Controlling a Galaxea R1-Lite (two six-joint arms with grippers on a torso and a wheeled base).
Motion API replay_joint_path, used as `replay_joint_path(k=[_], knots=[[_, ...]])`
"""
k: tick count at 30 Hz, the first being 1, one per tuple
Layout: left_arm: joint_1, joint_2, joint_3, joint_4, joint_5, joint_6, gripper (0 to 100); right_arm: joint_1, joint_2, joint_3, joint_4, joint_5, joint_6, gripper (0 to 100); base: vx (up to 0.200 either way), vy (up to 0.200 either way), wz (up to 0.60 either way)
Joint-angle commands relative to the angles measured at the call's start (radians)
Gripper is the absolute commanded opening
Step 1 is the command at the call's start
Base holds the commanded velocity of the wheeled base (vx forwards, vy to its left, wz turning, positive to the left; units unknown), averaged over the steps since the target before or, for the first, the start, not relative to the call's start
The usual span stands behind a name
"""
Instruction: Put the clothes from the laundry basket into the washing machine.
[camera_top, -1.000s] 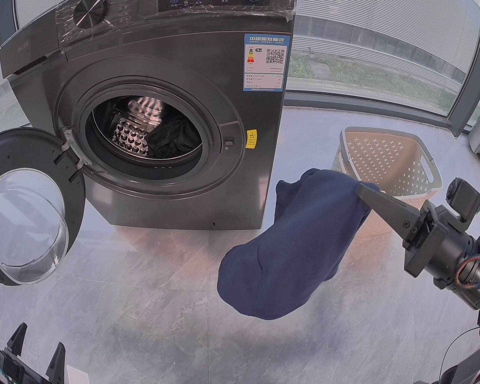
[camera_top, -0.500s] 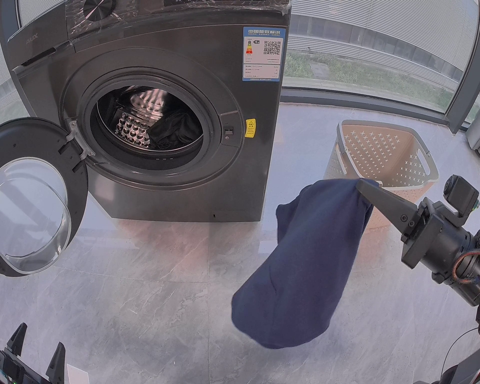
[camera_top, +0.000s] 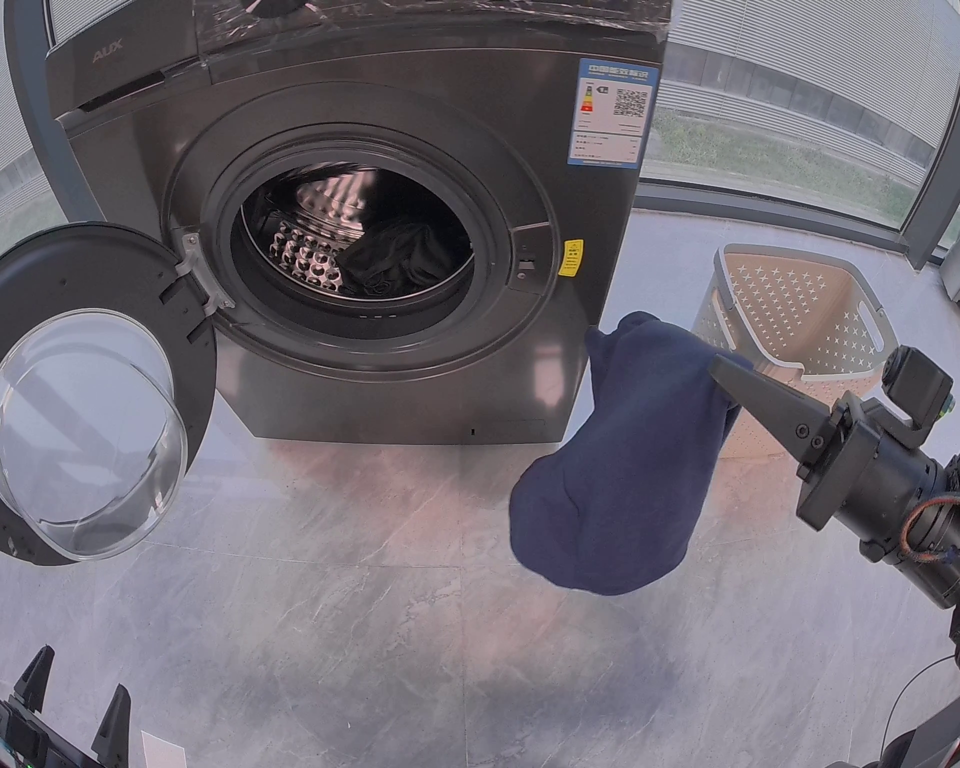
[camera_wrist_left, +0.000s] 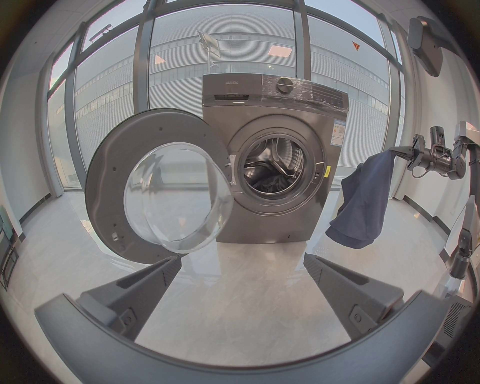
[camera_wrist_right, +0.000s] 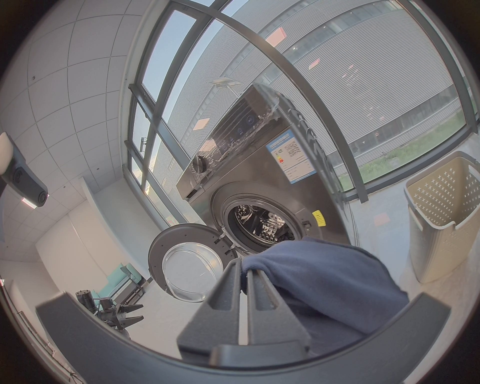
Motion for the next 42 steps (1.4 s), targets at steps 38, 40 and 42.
replay_joint_path(k=[38, 40, 42], knots=[[0.002, -0.012, 0.016, -0.002, 0.008, 0.013, 100, 0.062, 0.218, -0.192, -0.064, -0.044, 0.007, 0, 0.0, 0.058, 0.0], [0.002, -0.012, 0.016, -0.001, 0.0, 0.019, 100, 0.06, 0.246, -0.221, -0.07, -0.045, 0.009, 0, 0.0, 0.0, 0.0], [0.003, -0.015, 0.016, 0.001, 0.0, 0.022, 100, 0.062, 0.26, -0.249, -0.068, -0.047, 0.011, 0, 0.0, 0.0, 0.0]])
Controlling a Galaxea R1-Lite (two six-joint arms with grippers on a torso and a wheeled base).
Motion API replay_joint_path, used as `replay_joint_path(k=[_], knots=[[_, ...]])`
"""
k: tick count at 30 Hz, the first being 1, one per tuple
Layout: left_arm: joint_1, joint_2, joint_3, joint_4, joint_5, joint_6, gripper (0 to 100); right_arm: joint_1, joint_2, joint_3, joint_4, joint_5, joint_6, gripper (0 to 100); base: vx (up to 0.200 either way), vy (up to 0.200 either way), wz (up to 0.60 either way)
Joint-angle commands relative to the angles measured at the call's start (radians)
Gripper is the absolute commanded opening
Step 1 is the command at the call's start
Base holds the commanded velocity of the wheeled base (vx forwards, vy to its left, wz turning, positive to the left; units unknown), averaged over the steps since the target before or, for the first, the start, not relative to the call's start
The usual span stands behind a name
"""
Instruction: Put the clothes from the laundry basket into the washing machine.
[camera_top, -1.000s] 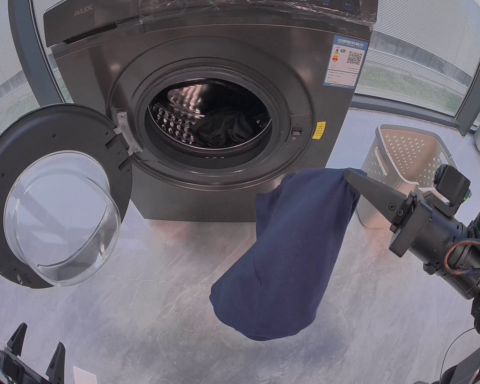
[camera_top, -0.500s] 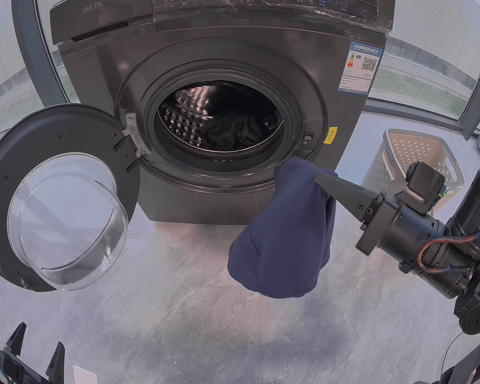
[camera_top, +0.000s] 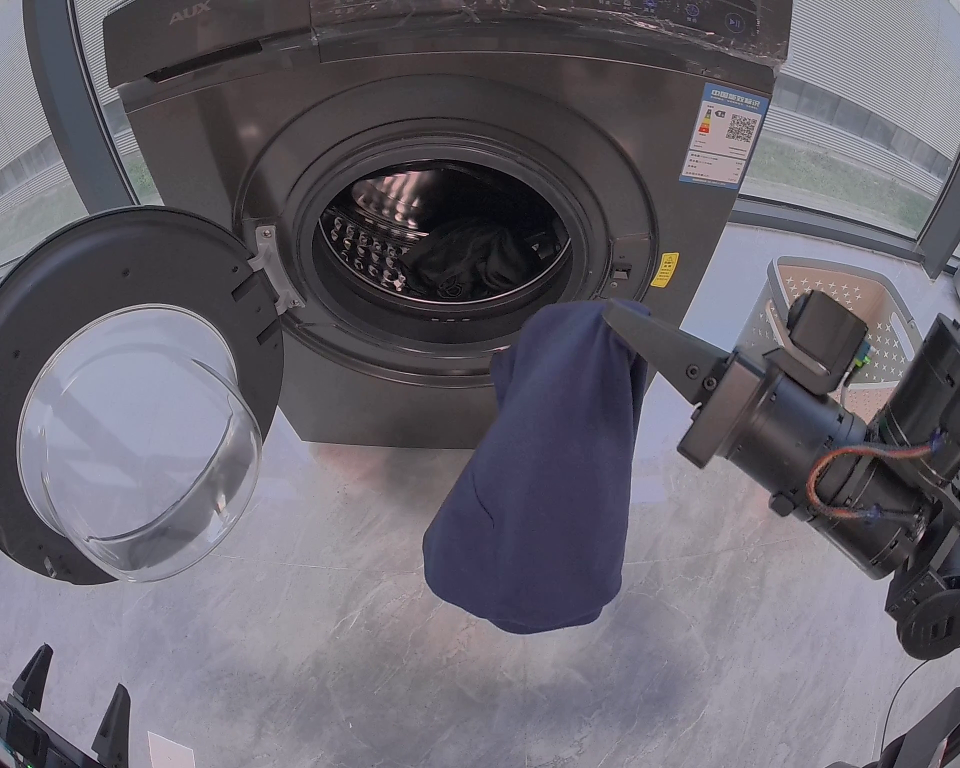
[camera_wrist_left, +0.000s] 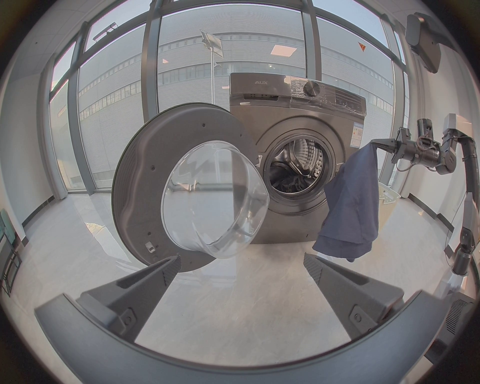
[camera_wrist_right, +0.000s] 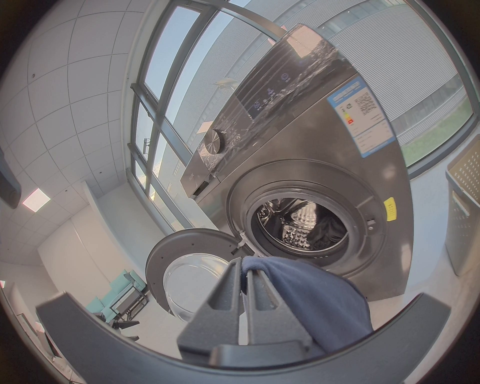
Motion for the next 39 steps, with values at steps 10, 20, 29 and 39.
replay_joint_path(k=[10, 20, 29, 39], knots=[[-0.023, 0.175, -0.18, -0.012, -0.197, 0.017, 100, 0.016, 0.14, -0.147, -0.013, -0.019, 0.005, 0, 0.0, 0.0, 0.0], [-0.111, 0.657, -0.206, -0.277, -0.453, 0.0, 100, 0.006, 0.248, -0.233, -0.07, -0.063, 0.002, 0, 0.0, 0.0, 0.0], [-0.315, 1.067, -0.257, -0.438, -0.451, -0.027, 100, 0.0, 0.251, -0.291, -0.06, -0.062, 0.002, 0, 0.0, 0.0, 0.0], [-0.353, 1.469, -0.275, -0.88, -0.453, -0.107, 100, 0.0, 0.249, -0.36, -0.047, -0.06, 0.002, 0, 0.0, 0.0, 0.0]])
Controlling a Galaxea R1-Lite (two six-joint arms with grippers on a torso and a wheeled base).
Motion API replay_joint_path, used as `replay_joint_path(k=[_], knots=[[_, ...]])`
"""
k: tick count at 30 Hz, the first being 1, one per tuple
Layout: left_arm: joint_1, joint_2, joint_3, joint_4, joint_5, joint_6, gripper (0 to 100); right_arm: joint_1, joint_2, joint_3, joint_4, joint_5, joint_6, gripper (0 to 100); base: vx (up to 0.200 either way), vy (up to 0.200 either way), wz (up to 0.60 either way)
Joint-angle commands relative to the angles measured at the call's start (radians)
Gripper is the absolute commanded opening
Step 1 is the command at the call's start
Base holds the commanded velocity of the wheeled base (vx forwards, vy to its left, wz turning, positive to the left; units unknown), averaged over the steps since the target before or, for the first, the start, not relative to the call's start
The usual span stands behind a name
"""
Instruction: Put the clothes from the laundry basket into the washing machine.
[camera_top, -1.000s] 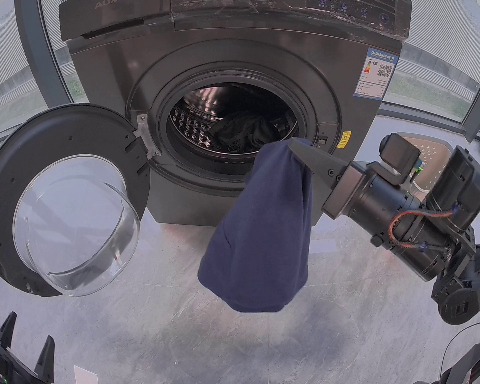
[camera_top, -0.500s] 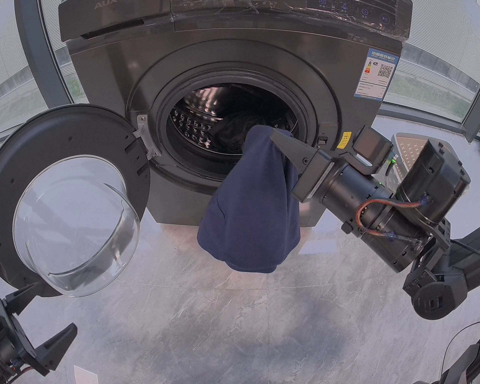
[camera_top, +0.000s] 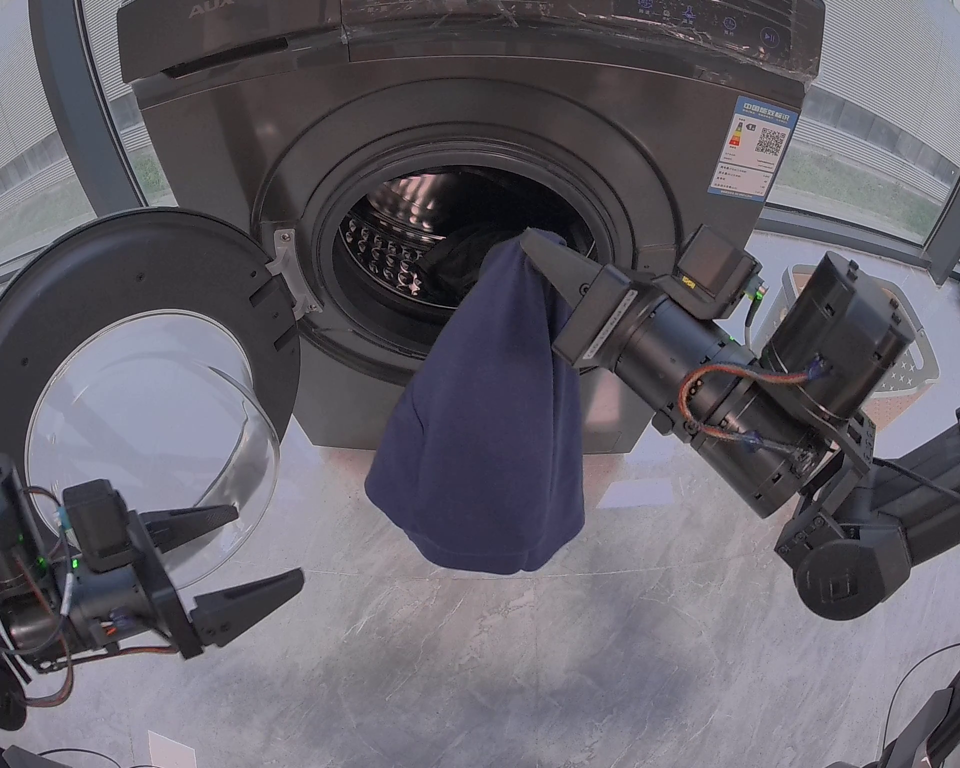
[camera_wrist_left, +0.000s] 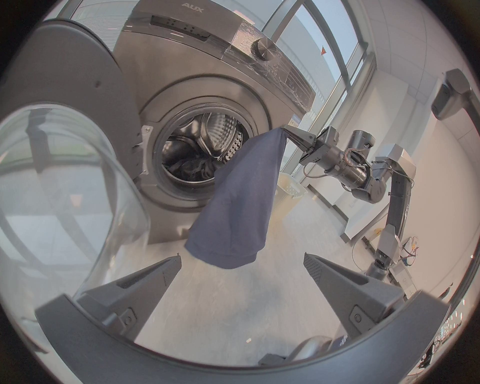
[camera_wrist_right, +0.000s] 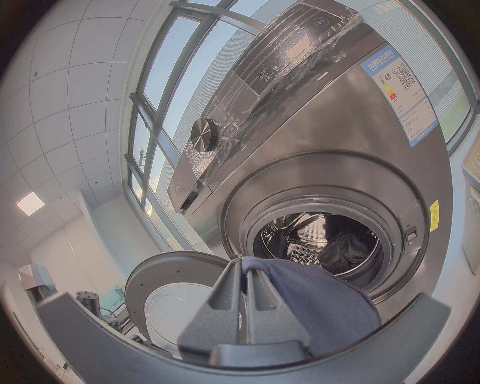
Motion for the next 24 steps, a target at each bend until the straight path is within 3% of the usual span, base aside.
replay_joint_path(k=[1, 4, 14, 17, 24], knots=[[-0.06, 0.375, -0.017, -0.252, -0.009, -0.072, 100, 0.0, 0.007, -0.07, 0.012, -0.001, 0.001, 0, 0.0, 0.0, 0.0], [-0.069, 0.462, -0.021, -0.335, -0.009, -0.098, 100, 0.0, 0.009, -0.07, 0.012, -0.001, 0.001, 0, 0.0, 0.0, 0.0], [-0.072, 0.659, -0.084, -0.452, -0.01, -0.121, 100, 0.0, 0.01, -0.079, 0.014, -0.001, 0.001, 0, 0.0, 0.0, 0.0], [-0.077, 0.725, -0.124, -0.499, -0.01, -0.182, 100, 0.0, 0.012, -0.082, 0.015, -0.001, 0.001, 0, 0.0, 0.0, 0.0], [-0.09, 0.792, -0.196, -0.535, -0.009, -0.232, 100, -0.002, 0.01, -0.076, 0.022, -0.002, 0.001, 0, 0.0, 0.0, 0.0]])
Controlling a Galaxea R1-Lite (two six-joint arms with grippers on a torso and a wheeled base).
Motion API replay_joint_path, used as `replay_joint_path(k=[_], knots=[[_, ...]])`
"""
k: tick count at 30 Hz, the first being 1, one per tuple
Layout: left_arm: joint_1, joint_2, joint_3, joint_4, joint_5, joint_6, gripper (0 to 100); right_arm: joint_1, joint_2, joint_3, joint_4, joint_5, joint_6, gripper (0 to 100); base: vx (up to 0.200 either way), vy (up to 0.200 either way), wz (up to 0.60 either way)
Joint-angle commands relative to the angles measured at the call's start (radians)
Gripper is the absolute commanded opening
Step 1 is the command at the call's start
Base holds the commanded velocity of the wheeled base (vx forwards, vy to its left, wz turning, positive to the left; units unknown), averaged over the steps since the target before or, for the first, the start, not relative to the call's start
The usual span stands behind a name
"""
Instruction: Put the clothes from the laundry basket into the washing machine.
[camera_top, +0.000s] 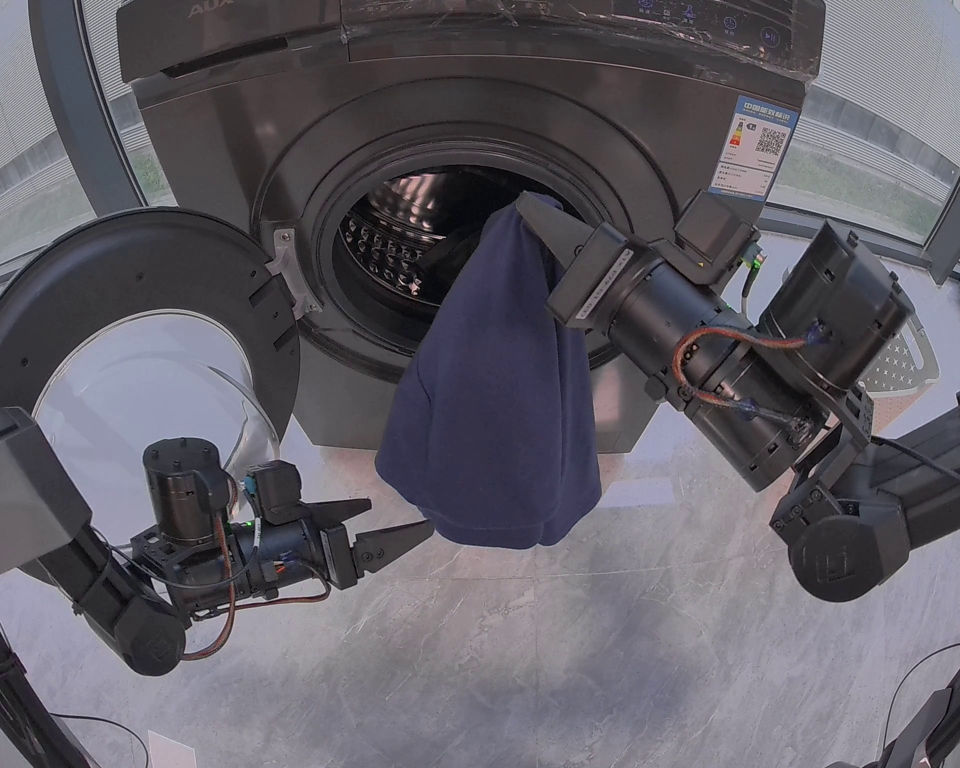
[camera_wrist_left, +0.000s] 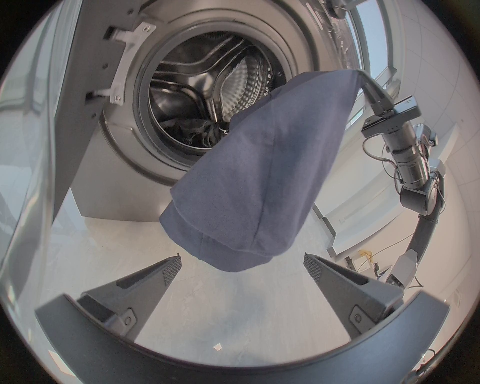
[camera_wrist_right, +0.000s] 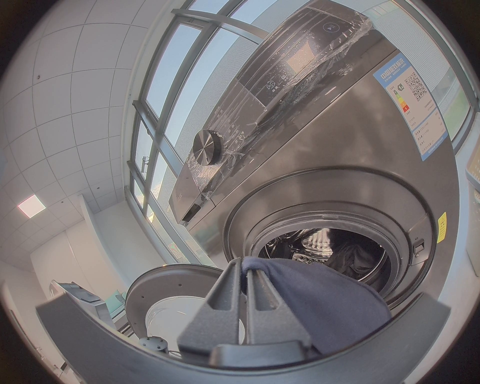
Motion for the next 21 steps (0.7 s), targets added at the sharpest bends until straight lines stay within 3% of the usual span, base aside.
replay_joint_path(k=[1, 9, 13, 18, 21], knots=[[-0.01, 0.075, -0.046, -0.006, 0.001, -0.019, 100, 0.0, -0.001, 0.003, 0.004, 0.0, 0.0, 0, 0.0, 0.0, 0.0], [-0.013, 0.105, -0.129, -0.028, 0.001, -0.076, 100, 0.014, -0.003, 0.006, 0.01, -0.002, 0.0, 0, 0.0, 0.0, 0.0], [-0.012, 0.131, -0.156, -0.069, 0.01, -0.081, 100, 0.014, -0.001, 0.006, 0.01, -0.002, 0.0, 0, 0.0, 0.0, 0.0], [-0.012, 0.178, -0.181, -0.132, 0.056, -0.084, 100, 0.014, -0.001, 0.008, 0.009, -0.002, 0.0, 0, 0.0, 0.0, 0.0], [-0.015, 0.198, -0.186, -0.171, 0.065, -0.102, 100, 0.014, -0.003, 0.009, 0.009, -0.003, 0.0, 0, 0.0, 0.0, 0.0]])
